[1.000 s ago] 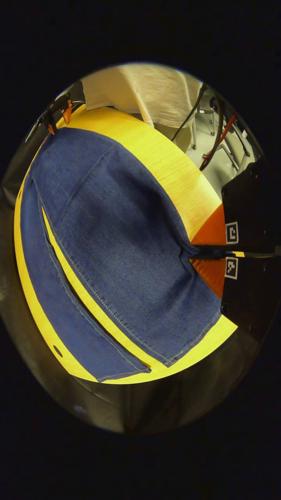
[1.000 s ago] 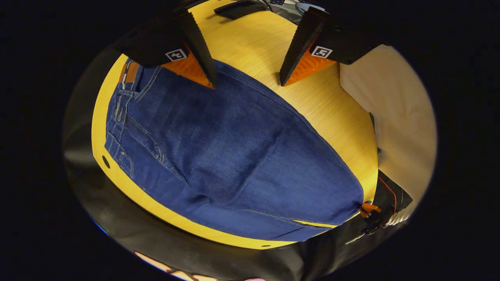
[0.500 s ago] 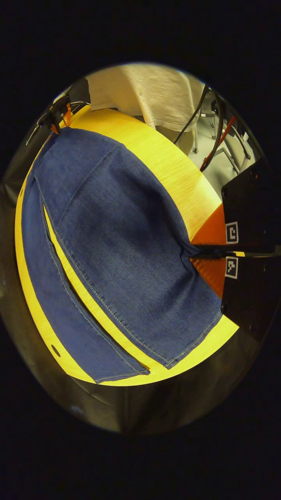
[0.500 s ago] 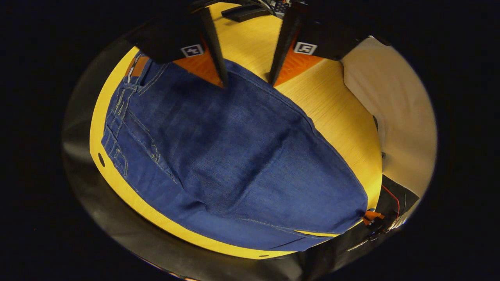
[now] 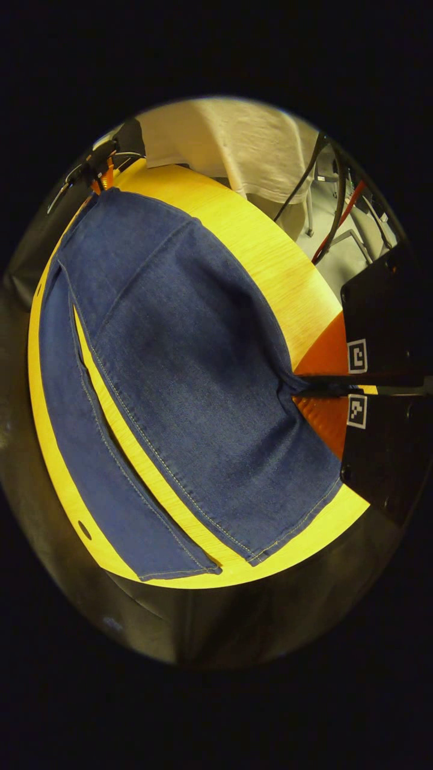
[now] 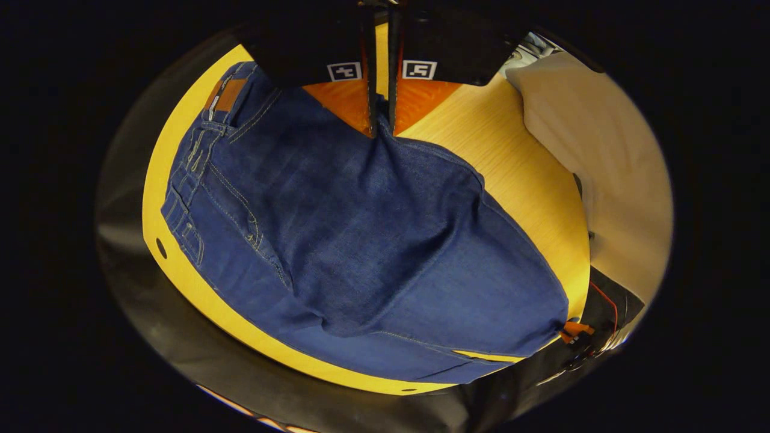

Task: Grasp the waist and the cuffs of the jeans and fold them to make the two legs overlap; first hold the waist and fold one-third of the jeans toward the cuffs, then hold the cuffs and fold the remaining one-third in the same direction to finish folding.

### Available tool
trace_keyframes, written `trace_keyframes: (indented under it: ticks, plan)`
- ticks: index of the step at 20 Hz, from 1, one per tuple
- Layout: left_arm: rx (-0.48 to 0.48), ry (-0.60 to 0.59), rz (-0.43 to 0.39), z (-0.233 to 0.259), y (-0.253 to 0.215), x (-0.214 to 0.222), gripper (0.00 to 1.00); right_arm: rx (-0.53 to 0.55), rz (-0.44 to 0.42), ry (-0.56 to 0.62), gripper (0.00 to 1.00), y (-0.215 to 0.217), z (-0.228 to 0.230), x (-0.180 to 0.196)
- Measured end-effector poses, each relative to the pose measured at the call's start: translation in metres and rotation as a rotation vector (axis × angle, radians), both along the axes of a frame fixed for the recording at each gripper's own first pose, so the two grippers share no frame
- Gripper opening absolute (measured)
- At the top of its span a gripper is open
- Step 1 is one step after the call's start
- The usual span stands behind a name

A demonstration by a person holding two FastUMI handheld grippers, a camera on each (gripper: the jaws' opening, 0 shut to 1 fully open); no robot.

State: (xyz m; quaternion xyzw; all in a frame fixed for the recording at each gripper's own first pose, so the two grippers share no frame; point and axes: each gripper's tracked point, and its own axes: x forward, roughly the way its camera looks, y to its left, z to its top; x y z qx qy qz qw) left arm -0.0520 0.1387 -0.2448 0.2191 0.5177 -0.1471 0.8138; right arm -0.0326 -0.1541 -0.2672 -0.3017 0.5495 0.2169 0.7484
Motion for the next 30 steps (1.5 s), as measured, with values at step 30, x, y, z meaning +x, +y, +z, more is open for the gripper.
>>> trace_keyframes:
  ticks: [30]
  plan:
    - [-0.053,-0.777,0.629,0.185,0.017,0.194,0.00,-0.118,-0.248,-0.620,0.00,0.038,0.147,0.230]
